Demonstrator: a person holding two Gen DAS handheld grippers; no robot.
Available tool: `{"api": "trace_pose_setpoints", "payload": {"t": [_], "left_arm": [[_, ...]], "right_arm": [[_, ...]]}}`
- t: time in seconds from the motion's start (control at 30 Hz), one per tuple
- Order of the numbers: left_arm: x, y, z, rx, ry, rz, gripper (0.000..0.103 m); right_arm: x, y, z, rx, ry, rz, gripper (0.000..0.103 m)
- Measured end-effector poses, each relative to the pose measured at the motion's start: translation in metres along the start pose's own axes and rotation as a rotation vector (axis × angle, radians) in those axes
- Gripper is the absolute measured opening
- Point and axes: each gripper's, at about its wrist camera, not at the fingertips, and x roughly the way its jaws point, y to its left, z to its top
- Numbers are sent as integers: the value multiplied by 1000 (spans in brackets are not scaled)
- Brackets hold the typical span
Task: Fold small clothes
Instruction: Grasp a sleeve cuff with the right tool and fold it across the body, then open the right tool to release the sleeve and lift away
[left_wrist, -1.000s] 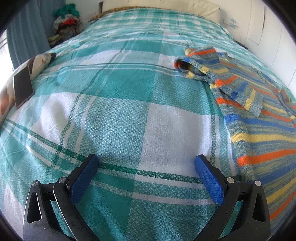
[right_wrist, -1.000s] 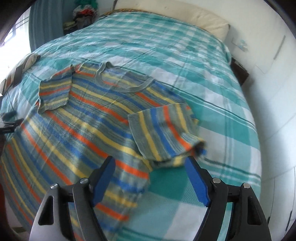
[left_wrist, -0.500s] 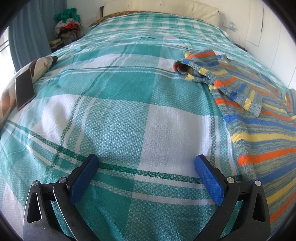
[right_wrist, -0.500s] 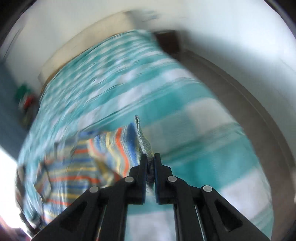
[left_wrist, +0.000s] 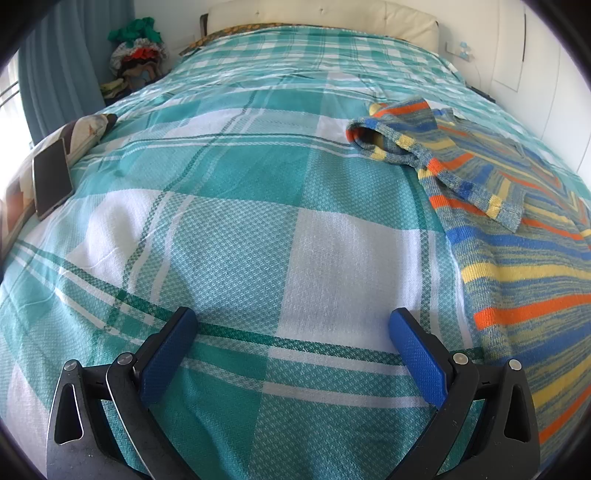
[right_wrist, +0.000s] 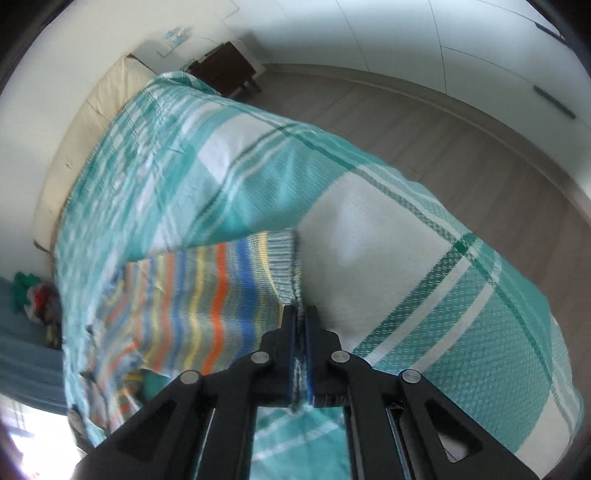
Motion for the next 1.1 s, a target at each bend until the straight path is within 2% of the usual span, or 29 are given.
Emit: {"api": "trace_pose_setpoints", "payload": {"t": [0.07,0.13,0.3,0.4,0.53,0.57,0.6,0.67,0.7,0.8,0.9,0.97,1.0,1.1], "left_arm": [[0,0,0,1,-1,1,103],[0,0,0,-1,-1,0,103],[0,0,0,0,-1,0,103],[0,0,0,0,-2,0,103],[0,0,0,1,0,3,103],[-1,0,-1,0,0,3,103],[0,0,0,0,2,3,103],[-1,1,-1,-3,3,-1,103],[-1,1,-1,-6,3,-4,103],[-2,2,-1,-10,2,-10,103],[-1,2,0,-8,7,-7,103],[0,3,2,-8,19,-14,103],[0,4,2,-6,29,-19,103],[1,5,4,-5,50,-31,103]], "right_arm": [[3,13,-2,-105,-26,-77,2],[6,21,-7,-170,-36,-118,2],[-4,16,-11,-223,-47,-107,3],[-22,11,-13,-224,-55,-105,9],[-34,41,-21,-365,-74,-37,11],[-31,48,-26,-396,-61,-18,16],[-26,53,-30,-418,-46,-19,24],[-7,53,-41,-455,14,-64,35],[-1,47,-44,-455,29,-87,33],[-11,39,-51,-433,-4,-98,31],[-29,39,-63,-445,-5,-132,35],[-49,38,-74,-430,-2,-75,38],[-60,40,-84,-425,-5,-43,44],[-85,52,-118,-455,-22,16,54]]}}
